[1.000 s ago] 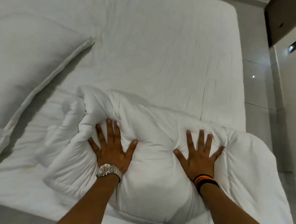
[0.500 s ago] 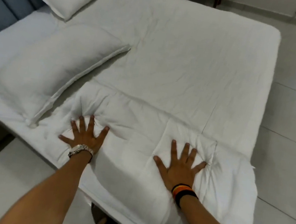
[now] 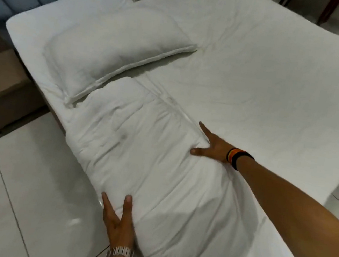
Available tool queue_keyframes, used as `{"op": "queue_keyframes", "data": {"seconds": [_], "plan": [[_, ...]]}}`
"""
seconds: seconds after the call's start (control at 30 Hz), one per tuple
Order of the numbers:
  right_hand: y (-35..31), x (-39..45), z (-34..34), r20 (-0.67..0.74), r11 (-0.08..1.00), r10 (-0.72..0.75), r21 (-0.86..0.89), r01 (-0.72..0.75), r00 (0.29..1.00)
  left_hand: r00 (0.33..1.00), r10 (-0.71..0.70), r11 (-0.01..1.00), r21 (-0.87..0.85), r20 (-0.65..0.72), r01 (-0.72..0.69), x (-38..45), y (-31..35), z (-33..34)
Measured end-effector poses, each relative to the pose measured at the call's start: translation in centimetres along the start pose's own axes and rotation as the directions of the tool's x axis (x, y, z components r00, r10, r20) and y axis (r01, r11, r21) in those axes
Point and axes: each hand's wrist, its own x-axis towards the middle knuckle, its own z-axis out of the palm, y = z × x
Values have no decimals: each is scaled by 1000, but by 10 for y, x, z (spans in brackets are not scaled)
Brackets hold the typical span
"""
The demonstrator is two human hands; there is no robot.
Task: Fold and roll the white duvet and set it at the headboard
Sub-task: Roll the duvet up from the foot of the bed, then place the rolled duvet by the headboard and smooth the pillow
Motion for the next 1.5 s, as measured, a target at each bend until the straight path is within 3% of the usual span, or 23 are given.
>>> {"op": "queue_keyframes", "data": {"seconds": [0.07,0.13,0.27,0.47,0.67,0.8,0.97,1.1,1.37,1.5], "plan": [[3,18,20,51,998,-27,65,24,998,1000,-26,1000,-15,1,26,10,-8,0],[16,34,41,12,994,-8,112,7,1000,998,-66,997,-43,6,66,17,-15,0],[35,49,56,-116,979,192,90,-182,975,993,-116,988,-102,3,115,16,-14,1],[-3,11,42,-65,926,78,373,-48,995,999,-24,982,-187,-46,15,3,17,2],[-66,-20,31,-204,899,-43,420,127,978,998,-39,962,-270,40,49,17,78,-29],[-135,-31,9,-319,882,-81,417,217,944,984,69,944,-328,163,-12,65,146,-66],[-241,-22,-11,-533,862,-69,394,320,843,875,303,925,-338,378,-174,172,261,-117],[-329,9,0,-698,808,34,440,392,715,718,443,896,-242,537,-372,265,376,-144],[-469,164,21,-829,678,239,515,524,505,578,447,800,-15,683,-600,451,579,-136],[-542,265,-2,-839,615,283,530,584,464,551,443,759,32,707,-651,548,665,-121]]}}
